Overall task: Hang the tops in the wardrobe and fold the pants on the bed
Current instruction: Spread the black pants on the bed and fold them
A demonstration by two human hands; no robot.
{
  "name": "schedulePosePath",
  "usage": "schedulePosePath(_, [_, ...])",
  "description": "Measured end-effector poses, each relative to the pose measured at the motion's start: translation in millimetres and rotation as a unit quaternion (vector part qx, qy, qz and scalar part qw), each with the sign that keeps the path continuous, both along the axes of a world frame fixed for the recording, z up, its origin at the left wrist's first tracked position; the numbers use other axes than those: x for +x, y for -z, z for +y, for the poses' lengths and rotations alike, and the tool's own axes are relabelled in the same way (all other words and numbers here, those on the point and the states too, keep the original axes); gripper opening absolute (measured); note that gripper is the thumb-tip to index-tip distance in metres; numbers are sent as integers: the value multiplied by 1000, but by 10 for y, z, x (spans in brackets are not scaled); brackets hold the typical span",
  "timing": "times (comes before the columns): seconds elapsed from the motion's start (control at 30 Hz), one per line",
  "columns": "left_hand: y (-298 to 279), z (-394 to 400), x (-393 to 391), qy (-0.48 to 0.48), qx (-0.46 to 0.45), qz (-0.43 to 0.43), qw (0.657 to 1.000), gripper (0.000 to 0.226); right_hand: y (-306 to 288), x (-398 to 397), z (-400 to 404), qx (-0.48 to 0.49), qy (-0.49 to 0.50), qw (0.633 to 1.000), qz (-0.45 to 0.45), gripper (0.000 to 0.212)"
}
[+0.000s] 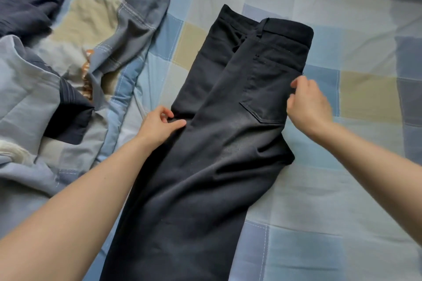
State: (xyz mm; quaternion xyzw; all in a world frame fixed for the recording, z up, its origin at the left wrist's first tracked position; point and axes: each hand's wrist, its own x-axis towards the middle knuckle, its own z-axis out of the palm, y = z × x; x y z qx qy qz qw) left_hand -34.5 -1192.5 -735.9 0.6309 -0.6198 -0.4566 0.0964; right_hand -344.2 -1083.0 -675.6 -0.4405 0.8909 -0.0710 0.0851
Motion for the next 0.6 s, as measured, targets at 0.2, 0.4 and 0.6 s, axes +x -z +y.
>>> schedulePosePath(0.2, [37, -101, 116, 0, 85, 91, 992, 30, -142, 211, -1387, 48, -223, 974, -3, 52])
schedulePosePath(0.4, [38, -93, 248, 93, 129, 181, 971, 28, -57, 116, -1814, 185, -231, 949, 113, 28])
schedulePosePath(0.6, [92, -3, 215, 164, 84, 14, 983, 56, -216, -112, -2238, 197, -344, 903, 163, 21])
